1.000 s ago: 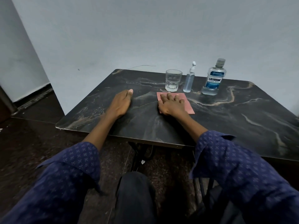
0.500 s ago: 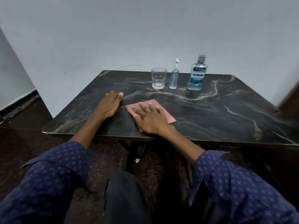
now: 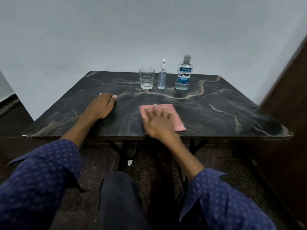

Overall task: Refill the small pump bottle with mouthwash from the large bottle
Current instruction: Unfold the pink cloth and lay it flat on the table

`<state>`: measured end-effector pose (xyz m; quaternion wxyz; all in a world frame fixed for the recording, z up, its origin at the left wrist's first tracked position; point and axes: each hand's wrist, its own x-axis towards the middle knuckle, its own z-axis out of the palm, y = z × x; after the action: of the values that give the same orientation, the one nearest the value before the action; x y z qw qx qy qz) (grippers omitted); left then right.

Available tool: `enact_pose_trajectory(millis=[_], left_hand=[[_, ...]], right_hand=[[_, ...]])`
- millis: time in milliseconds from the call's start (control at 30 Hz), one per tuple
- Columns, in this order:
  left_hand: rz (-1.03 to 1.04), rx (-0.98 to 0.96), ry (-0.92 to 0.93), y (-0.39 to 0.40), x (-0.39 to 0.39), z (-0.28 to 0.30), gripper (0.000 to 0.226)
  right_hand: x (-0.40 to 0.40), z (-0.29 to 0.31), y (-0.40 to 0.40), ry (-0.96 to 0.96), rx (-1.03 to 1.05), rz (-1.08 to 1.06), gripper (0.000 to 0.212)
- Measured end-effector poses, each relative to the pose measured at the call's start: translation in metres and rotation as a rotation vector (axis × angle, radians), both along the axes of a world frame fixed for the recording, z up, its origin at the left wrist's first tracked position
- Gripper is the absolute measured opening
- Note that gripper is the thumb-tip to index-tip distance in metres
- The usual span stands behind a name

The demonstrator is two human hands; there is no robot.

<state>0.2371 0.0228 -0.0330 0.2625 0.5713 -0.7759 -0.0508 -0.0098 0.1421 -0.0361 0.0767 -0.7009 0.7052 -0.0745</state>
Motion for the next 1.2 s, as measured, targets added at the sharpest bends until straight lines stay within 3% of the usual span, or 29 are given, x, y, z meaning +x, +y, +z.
enact_pose_trajectory(millis=[167, 433, 600, 733, 933, 1033, 1200], left_hand=[[-0.036, 0.035, 0.016, 0.011, -0.058, 0.004, 0.047], [-0.109, 0.046, 0.022, 0.014, -0.121, 0.007, 0.034], [-0.178, 0.017, 0.094, 0.007, -0.151, 0.014, 0.034], [-0.253, -0.014, 0.154, 0.007, -0.184, 0.021, 0.032], [-0.190, -0.053, 0.130, -0.010, -0.180, 0.021, 0.025], [-0.201, -0.064, 0.116, -0.021, -0.164, 0.019, 0.026], [-0.347, -0.033, 0.083, -0.026, -0.155, 0.014, 0.019]], right_hand=[[-0.011, 0.005, -0.004, 0.025, 0.033, 0.166, 0.057], [-0.193, 0.018, -0.044, 0.022, 0.010, -0.248, 0.059], [-0.192, 0.021, -0.070, -0.036, 0.024, -0.311, 0.061], [-0.149, 0.019, -0.086, -0.051, 0.037, -0.246, 0.062], [-0.067, 0.023, -0.120, -0.095, 0.153, -0.032, 0.062], [-0.089, 0.049, -0.132, -0.142, 0.070, 0.115, 0.045], [-0.173, 0.065, -0.118, -0.420, -0.029, 0.223, 0.013]])
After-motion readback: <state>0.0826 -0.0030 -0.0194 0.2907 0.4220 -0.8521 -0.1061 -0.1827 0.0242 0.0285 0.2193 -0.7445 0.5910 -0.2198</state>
